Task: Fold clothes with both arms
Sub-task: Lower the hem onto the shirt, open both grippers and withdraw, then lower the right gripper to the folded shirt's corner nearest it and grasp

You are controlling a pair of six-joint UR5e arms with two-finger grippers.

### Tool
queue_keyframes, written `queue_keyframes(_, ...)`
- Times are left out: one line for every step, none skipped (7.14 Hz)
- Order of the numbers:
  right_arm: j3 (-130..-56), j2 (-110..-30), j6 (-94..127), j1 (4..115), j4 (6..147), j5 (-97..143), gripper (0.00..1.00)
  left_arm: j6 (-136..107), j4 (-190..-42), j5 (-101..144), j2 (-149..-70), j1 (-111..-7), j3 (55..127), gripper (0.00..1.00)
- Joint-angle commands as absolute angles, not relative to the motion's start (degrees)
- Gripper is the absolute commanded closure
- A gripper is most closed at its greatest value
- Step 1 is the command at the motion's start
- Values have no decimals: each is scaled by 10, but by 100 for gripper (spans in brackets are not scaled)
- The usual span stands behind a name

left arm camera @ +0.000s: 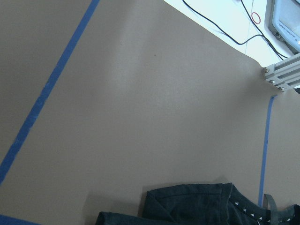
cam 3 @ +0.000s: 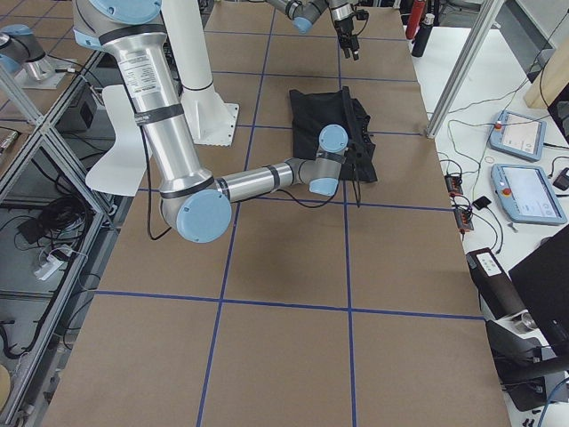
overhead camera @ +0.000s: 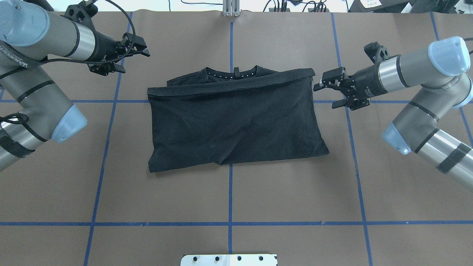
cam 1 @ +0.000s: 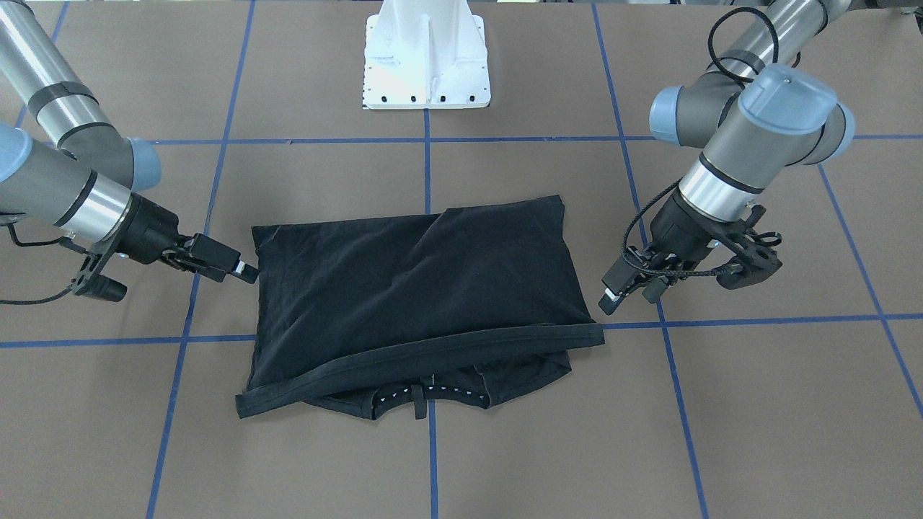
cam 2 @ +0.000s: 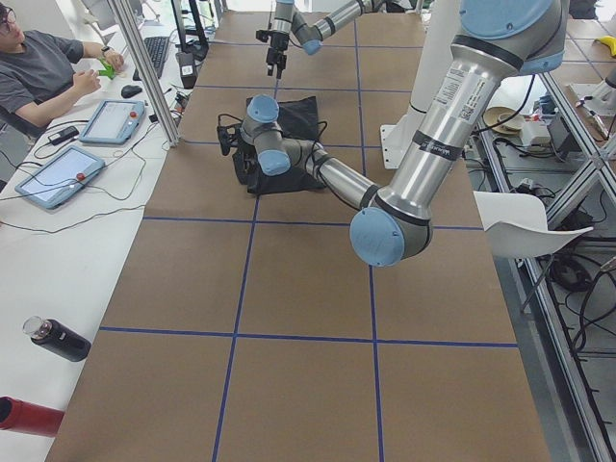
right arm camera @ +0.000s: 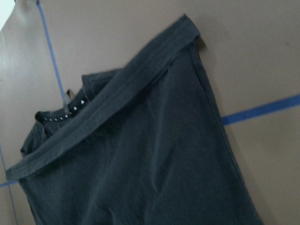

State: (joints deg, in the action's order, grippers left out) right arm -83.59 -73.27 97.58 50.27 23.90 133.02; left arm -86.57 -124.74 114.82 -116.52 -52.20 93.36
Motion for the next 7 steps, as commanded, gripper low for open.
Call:
queue_keyframes(-858,-782,979,415,239,1287,1,-867,-1236,1148,-1165,-522,954,0)
queue_keyframes(-854,-794,977,393,239,1264,1,-867,-1236,1148,-1164,-522,955,0)
queue_keyframes(-853,-800,976,391,239,1264,1,-867,-1236,1149,-1164,-522,955,0)
queue_keyframes(-853,-803,976,392,239,1266,1,-882,-1236,1149,-1165,-521,957,0)
queue_keyframes(-853,-802,975,399,239,1272,1,-884,-1236,1149,-1165,-520,959,0)
queue_keyframes(-853,-803,974,407,239,1278,1,-889,-1236,1149,-1165,-519,960,0)
queue_keyframes(-855,-802,976,405,240,1278,11,-889,-1236,1148,-1164,-519,959,0)
